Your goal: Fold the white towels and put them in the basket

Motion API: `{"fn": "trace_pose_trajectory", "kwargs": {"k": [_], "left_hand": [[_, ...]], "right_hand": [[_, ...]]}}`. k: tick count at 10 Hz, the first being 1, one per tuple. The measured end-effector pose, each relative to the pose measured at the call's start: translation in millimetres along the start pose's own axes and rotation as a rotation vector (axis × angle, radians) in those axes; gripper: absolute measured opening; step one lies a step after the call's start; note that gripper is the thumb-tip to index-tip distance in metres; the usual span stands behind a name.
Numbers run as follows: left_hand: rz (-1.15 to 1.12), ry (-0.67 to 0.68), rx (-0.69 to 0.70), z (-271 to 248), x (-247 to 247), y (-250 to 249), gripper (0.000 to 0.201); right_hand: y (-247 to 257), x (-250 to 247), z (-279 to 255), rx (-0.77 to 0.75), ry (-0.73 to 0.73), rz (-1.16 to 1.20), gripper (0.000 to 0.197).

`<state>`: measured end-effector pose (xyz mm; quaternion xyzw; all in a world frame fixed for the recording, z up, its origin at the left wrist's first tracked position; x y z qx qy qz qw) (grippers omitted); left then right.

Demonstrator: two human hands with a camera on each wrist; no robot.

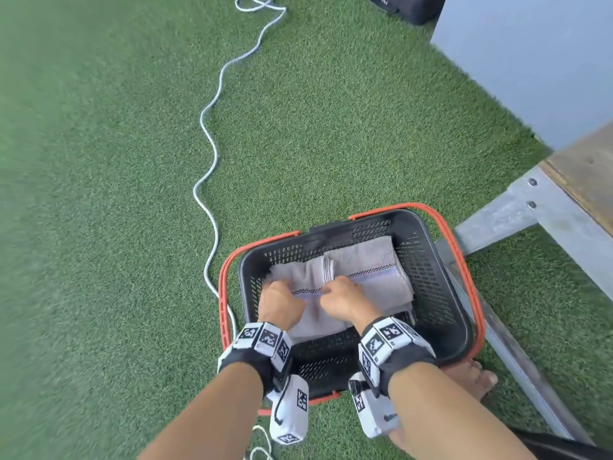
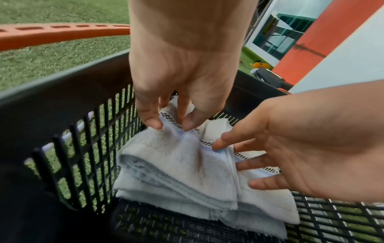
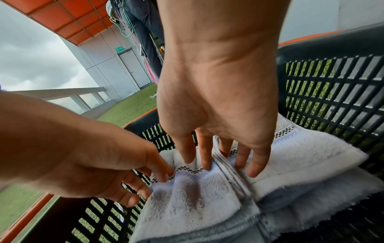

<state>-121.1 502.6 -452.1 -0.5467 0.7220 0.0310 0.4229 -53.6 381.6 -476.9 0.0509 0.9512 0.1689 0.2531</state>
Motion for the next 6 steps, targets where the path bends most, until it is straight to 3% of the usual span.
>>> {"fn": "trace_pose_trajectory", "kwargs": {"k": [1, 2, 4, 6], "left_hand": [[0.023, -0.055, -0.052, 0.7, -3.1, 4.0, 0.04], [0.075, -0.012, -0.064, 1.3, 0.9, 6.4, 0.045], [0.131, 0.048, -0.058, -4.7, 8.6, 2.1, 0.039], [0.162, 0.007, 0.07, -30.7, 2.8, -5.0, 0.045]], "right_hand": [[2.6, -3.1, 8.7, -0.08, -0.073, 0.119, 0.031], [3.1, -2.4, 11.6, -0.036, -0.043, 0.115, 0.02], [0.3, 6.7, -4.6, -0.029, -0.049, -0.038, 0.038], [8.6, -26.2, -20.3, -0.006, -0.096, -0.041, 0.029]]}}
Point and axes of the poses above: each hand's wrist, its own z-axis towards the middle knuckle, its own x-axis out of the palm, y = z × x, the point moved 6 cm from there along z, towards the middle knuckle, and after that the axes turned 4 degrees about x, right-handed, at the moved point
